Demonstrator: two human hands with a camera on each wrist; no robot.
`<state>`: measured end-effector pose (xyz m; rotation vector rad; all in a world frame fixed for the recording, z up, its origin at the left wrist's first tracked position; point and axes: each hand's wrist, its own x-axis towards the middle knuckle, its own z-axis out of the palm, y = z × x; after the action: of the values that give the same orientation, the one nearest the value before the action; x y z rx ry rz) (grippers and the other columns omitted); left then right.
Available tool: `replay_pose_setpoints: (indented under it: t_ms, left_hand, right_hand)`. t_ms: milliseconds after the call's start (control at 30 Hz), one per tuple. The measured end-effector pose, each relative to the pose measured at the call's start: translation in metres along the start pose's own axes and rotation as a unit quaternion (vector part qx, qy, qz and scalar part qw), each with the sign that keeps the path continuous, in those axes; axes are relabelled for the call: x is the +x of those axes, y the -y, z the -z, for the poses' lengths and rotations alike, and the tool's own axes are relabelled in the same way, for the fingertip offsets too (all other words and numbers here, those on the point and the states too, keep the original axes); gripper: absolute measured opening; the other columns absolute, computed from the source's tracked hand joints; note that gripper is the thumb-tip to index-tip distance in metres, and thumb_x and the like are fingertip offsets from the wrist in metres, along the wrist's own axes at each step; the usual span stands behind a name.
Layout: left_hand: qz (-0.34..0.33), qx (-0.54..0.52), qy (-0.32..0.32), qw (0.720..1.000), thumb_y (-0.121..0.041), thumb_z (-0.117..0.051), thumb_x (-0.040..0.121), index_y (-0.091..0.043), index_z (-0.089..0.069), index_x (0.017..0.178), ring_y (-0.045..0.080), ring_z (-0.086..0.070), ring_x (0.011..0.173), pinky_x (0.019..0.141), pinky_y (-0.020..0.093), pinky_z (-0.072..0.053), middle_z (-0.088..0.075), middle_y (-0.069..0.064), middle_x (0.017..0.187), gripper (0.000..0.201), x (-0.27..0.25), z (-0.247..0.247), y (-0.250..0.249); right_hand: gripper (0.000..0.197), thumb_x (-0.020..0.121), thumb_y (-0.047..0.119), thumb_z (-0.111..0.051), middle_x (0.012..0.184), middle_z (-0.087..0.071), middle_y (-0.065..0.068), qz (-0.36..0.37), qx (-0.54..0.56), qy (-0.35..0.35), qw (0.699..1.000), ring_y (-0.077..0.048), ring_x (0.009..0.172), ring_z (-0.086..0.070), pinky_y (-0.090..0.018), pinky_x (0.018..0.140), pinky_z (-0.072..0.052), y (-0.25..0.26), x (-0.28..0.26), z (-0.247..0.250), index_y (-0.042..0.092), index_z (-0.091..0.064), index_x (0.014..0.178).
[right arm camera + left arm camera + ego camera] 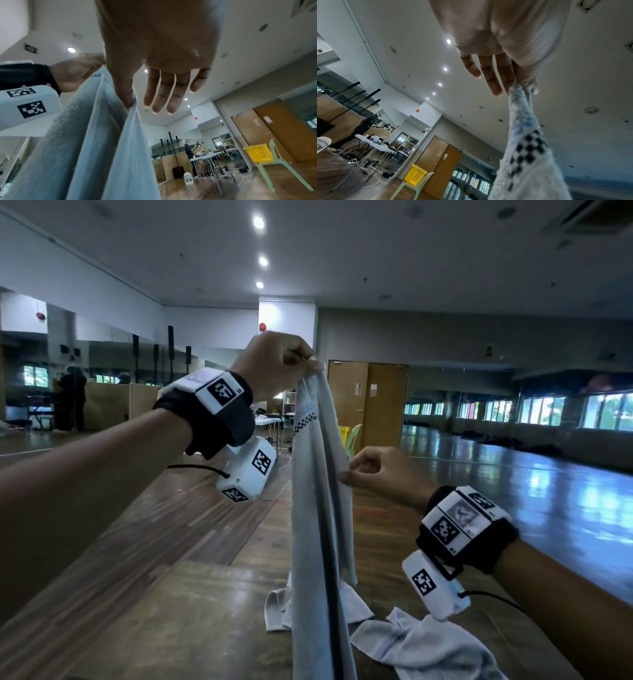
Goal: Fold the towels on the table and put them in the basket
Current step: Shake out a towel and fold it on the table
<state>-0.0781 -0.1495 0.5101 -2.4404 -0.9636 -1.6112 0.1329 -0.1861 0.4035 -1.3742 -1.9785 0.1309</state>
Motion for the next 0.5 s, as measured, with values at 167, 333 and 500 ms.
replay_pose_setpoints:
  t_ms: [167,333,500]
  left_hand:
    - [-0.005,0.008,-0.02,1.0,-0.031,-0.067,0.084,-0.02,-0.068,0.088,0.007,-0.06,0.069,0.061,0.015,-0.049,-0.068,0.001,0.083,0.012,0.005,-0.001,0.009]
    - [0.023,0.017,-0.06,0.998,-0.029,-0.065,0.085,-0.011,-0.069,0.096,0.012,-0.06,0.076,0.065,0.018,-0.049,-0.066,0.002,0.088,0.022,0.001,0.013,0.036]
    - [0.046,0.035,-0.101,0.993,-0.029,-0.062,0.087,-0.007,-0.068,0.099,0.017,-0.059,0.083,0.073,0.029,-0.049,-0.066,0.007,0.092,0.025,-0.002,0.032,0.062]
  right_hand:
    - [0.014,0.083,0.022,-0.066,0.083,-0.06,0.007,-0.001,-0.048,0.032,0.998,-0.007,0.075,-0.056,-0.023,0.067,-0.043,-0.027,-0.002,-0.007,0.026,-0.055,0.075]
    - [0.016,0.081,0.015,-0.065,0.078,-0.055,0.008,-0.057,-0.078,-0.036,0.995,-0.013,0.076,-0.054,-0.028,0.066,-0.045,-0.056,0.002,0.02,0.023,-0.052,0.078]
    - [0.008,0.086,0.012,-0.061,0.085,-0.058,-0.001,-0.035,-0.105,-0.1,0.989,-0.015,0.075,-0.054,-0.019,0.058,-0.039,-0.054,0.01,0.054,0.012,-0.057,0.093]
